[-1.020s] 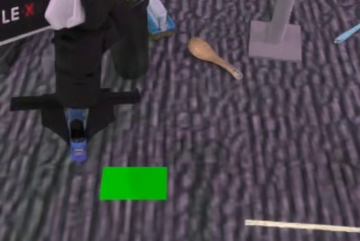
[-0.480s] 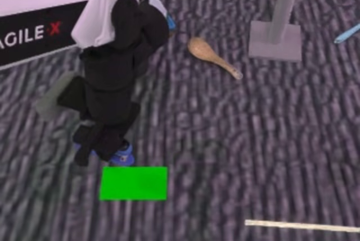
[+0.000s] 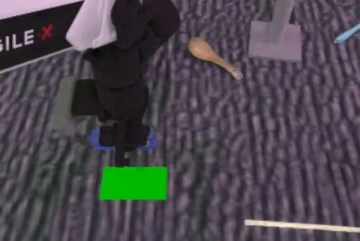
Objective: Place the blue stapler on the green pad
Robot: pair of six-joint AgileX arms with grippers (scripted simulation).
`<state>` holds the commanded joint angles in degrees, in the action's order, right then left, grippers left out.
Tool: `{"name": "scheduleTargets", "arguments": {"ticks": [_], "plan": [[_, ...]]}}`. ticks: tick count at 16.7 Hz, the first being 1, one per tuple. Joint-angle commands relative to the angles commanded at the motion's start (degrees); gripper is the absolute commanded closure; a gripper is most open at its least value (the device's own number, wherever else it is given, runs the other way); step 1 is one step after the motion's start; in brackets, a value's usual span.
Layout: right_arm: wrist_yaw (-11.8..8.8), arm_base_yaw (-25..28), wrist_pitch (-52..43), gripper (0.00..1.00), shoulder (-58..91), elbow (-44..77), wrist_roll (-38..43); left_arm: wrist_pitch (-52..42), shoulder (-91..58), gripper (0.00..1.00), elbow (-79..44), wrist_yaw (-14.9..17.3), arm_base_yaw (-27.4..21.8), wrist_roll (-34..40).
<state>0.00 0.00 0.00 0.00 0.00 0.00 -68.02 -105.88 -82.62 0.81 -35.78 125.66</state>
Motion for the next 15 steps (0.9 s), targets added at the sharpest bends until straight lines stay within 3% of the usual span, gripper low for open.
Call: {"name": "scheduleTargets", "arguments": {"ticks": [7, 15], "plan": [[0.00, 0.00, 0.00, 0.00, 0.00, 0.00, 0.00, 0.81, -0.42, 1.00, 0.57, -0.08, 0.38, -0.14], [0.00, 0.00, 0.00, 0.00, 0.00, 0.00, 0.00, 19.25, -5.73, 1.00, 13.24, 0.05, 0.51, -0.61]]}}
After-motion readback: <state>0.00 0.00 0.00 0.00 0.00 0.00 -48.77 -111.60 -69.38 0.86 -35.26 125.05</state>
